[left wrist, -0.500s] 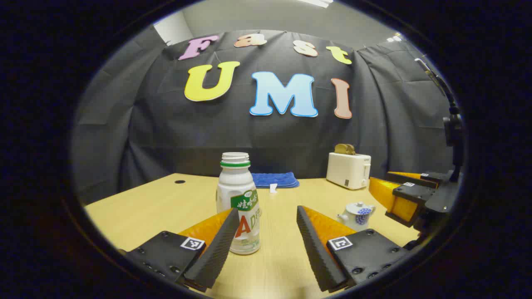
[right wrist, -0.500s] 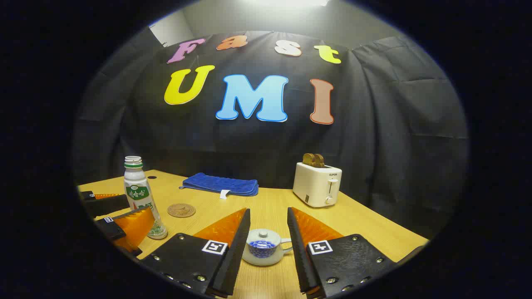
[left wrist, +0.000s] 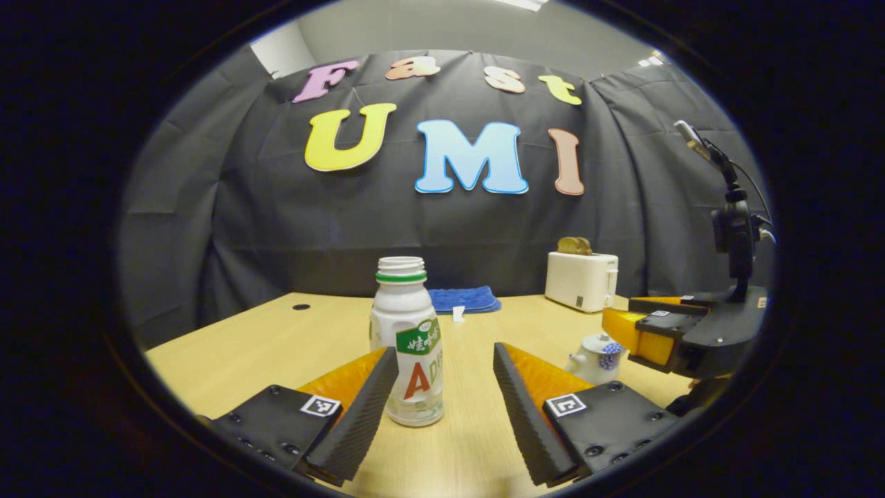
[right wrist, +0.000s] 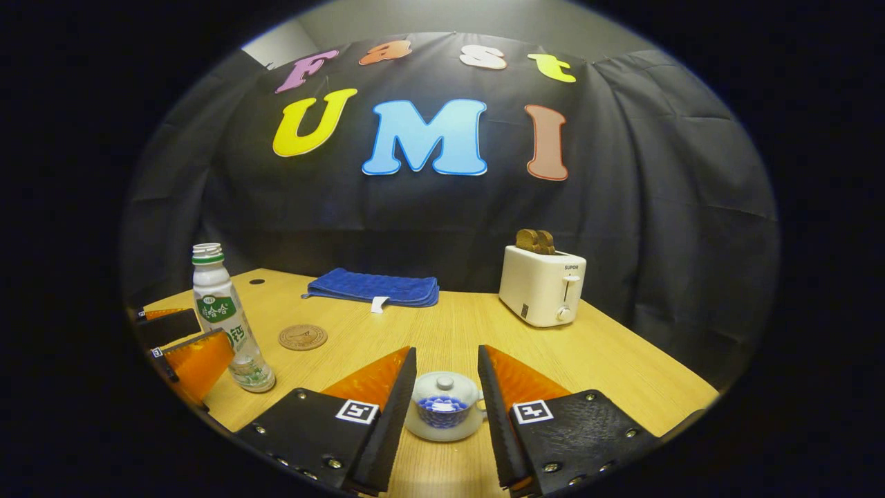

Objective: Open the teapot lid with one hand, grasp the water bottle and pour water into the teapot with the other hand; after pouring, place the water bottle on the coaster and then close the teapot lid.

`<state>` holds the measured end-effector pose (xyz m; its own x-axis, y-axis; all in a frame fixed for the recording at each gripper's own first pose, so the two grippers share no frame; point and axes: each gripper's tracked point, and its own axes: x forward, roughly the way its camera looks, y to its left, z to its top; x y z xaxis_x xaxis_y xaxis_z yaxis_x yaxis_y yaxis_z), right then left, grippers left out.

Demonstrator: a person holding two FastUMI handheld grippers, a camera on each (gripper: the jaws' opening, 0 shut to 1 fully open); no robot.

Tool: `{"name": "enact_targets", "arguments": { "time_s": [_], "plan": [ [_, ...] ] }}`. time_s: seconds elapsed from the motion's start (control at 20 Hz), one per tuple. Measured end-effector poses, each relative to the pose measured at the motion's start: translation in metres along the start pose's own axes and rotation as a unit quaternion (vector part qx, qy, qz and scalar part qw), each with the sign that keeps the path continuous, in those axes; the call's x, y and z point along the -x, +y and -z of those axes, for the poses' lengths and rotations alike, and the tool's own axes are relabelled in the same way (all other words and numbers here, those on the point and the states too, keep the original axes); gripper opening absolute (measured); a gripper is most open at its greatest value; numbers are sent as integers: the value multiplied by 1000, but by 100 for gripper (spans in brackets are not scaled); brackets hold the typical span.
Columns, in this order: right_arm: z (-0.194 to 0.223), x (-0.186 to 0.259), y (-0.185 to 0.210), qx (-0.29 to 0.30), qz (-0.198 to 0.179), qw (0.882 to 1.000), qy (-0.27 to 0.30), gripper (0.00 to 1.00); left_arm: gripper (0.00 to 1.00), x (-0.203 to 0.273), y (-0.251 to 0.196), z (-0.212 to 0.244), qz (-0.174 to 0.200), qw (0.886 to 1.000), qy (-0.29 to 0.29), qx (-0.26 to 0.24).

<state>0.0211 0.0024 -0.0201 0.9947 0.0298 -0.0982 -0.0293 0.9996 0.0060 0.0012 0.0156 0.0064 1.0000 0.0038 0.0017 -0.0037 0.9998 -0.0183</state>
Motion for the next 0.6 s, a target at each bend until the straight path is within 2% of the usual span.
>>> {"name": "enact_targets", "arguments": {
  "time_s": [0.6],
  "plan": [
    [12, -21, -3, -9, -2, 1000, 29, 57, 92, 0, 11, -1, -11, 1000, 3, 3]
  ]
}}
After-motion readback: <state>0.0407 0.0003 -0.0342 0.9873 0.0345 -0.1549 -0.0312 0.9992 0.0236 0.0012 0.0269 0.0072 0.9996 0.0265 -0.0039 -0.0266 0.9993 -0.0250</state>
